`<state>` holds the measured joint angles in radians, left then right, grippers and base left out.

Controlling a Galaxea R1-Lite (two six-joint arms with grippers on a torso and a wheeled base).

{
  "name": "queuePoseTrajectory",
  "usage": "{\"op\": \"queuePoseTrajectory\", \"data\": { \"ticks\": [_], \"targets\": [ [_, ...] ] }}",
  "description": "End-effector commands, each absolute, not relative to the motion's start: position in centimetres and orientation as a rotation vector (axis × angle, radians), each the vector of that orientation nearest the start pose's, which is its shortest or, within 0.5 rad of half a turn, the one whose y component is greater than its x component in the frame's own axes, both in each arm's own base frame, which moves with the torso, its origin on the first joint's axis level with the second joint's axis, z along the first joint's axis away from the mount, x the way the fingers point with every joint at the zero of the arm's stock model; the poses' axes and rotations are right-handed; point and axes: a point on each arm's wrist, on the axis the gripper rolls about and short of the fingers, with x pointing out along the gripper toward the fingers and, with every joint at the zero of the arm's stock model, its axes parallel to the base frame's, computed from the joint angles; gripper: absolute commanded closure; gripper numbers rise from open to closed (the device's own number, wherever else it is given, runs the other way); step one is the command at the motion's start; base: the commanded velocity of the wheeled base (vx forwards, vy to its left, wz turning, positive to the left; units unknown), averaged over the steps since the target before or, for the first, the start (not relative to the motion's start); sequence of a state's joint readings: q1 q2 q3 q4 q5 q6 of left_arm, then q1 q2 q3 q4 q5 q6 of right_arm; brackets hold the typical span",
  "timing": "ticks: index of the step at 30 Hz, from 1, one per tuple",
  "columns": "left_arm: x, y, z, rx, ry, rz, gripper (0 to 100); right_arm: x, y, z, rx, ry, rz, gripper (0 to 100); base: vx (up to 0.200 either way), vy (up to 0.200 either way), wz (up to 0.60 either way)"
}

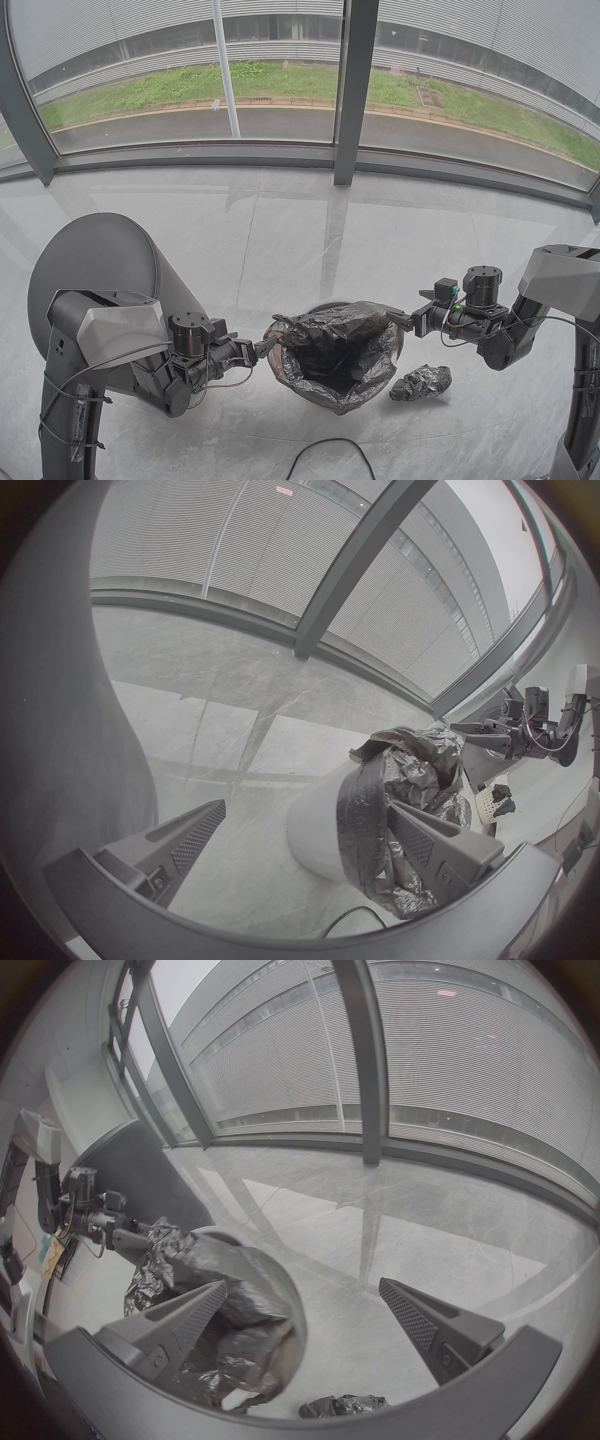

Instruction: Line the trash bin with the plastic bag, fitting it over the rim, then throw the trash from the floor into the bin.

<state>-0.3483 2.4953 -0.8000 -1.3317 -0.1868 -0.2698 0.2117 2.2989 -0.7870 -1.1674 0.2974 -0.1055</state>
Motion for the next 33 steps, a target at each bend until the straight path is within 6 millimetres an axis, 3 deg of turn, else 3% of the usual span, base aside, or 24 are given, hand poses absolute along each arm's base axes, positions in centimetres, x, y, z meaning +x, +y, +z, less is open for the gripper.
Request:
{"op": "queuePoseTrajectory", "data": {
  "ticks": [1, 8, 14, 15, 20, 27, 33],
  "targets": [
    [36.2, -14.6, -3.7, -0.229, 0.415, -0.508, 0, 36.6, 10.1, 2.1, -0.117, 0.327, 0.569, 0, 0.000, 0.000, 0.00],
    [36.0, -15.4, -3.1, -0.230, 0.392, -0.531, 0, 35.9, 12.2, 0.5, -0.185, 0.391, 0.639, 0, 0.000, 0.000, 0.00],
    [36.0, -15.3, -2.8, -0.232, 0.385, -0.531, 0, 36.9, 12.6, -0.2, -0.188, 0.380, 0.637, 0, 0.000, 0.000, 0.00],
    [36.0, -15.3, -2.5, -0.233, 0.377, -0.532, 0, 38.5, 12.7, -0.2, -0.188, 0.346, 0.626, 0, 0.000, 0.000, 0.00],
    [36.0, -15.4, -2.2, -0.234, 0.369, -0.535, 0, 40.2, 13.0, -0.4, -0.189, 0.316, 0.611, 0, 0.000, 0.000, 0.00],
    [36.1, -15.5, -1.8, -0.235, 0.357, -0.538, 0, 43.6, 13.7, 1.8, -0.189, 0.171, 0.592, 0, 0.000, 0.000, 0.00],
    [36.0, -15.5, -2.0, -0.234, 0.363, -0.537, 0, 44.5, 13.4, 2.4, -0.187, 0.149, 0.577, 0, 0.000, 0.000, 0.00]
  ]
}}
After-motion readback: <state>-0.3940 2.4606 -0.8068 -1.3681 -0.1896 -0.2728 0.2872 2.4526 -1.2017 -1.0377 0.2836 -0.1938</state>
